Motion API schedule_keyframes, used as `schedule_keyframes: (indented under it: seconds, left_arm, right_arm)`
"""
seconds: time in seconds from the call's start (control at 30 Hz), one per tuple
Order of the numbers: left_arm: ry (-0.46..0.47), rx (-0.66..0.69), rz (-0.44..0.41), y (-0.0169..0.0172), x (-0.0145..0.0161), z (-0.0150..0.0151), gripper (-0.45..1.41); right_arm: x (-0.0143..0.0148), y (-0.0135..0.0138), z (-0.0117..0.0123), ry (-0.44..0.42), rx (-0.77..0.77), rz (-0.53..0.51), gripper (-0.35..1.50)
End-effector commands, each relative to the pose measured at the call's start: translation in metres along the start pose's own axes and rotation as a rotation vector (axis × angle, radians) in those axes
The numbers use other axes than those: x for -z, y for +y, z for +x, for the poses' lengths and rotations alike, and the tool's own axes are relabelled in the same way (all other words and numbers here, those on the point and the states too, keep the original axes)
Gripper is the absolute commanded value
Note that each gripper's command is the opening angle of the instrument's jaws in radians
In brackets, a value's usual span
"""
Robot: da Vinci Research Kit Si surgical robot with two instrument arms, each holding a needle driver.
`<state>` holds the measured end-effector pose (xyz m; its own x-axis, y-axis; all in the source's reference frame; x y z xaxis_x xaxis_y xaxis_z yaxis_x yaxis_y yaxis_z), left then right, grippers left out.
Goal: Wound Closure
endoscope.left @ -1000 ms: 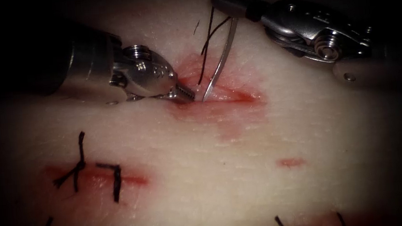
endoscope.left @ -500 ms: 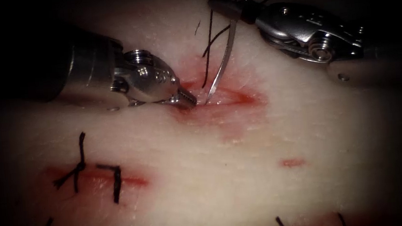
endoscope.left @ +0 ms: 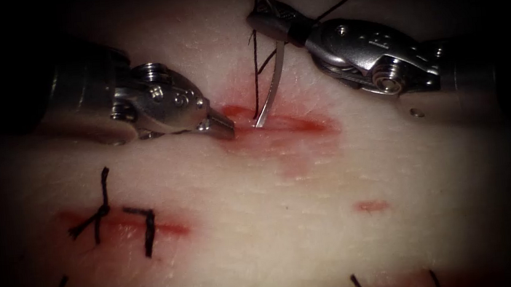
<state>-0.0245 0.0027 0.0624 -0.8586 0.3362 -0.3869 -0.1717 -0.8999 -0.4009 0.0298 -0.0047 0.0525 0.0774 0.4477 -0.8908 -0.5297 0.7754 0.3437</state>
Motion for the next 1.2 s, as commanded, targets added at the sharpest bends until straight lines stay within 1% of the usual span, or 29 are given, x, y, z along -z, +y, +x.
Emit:
schedule_keyframes:
  seconds: [0.03,0.13,0.27,0.33,0.5,0.63,0.67,0.83,1.03,1.2]
  left_arm:
    - [0.012,0.003,0.004,0.0001,-0.0003,0.0002,-0.1]
    - [0.032,0.004,0.026,0.0016,0.0016,0.0,-0.06]
    - [0.032,-0.001,0.038,0.0029,0.0024,0.0,-0.1]
    - [0.026,-0.012,0.058,0.0043,0.0025,0.0001,-0.11]
    - [0.031,-0.019,0.052,0.0057,0.0019,0.0008,-0.15]
    - [0.048,-0.022,0.042,0.006,0.0004,0.0014,-0.16]
    - [0.048,-0.022,0.042,0.006,0.0004,0.0014,-0.16]
    - [0.056,-0.034,0.03,0.0056,-0.001,0.0006,-0.16]
    - [0.057,-0.045,0.03,0.0049,-0.0011,-0.0004,-0.16]
    - [0.057,-0.047,0.029,0.0049,-0.0009,-0.0006,-0.18]
  right_arm:
    - [-0.001,-0.0004,0.0002,0.007,0.0,-0.002,-0.35]
    - [-0.0011,-0.001,0.0004,0.011,-0.002,0.002,-0.35]
    - [-0.0011,-0.001,0.0005,0.011,-0.004,0.005,-0.35]
    - [-0.001,-0.0007,0.0006,0.007,-0.005,0.006,-0.35]
    - [-0.001,-0.0004,0.0011,0.011,-0.011,0.005,-0.35]
    - [-0.0009,-0.0002,0.0017,0.02,-0.031,0.002,-0.35]
    - [-0.0009,-0.0002,0.0017,0.02,-0.031,0.002,-0.35]
    - [-0.0008,0.0,0.0018,0.036,-0.087,-0.002,-0.35]
    - [-0.0008,0.0,0.0018,0.045,-0.14,-0.003,-0.35]
    - [-0.0008,0.0,0.0015,0.021,-0.154,0.009,-0.35]
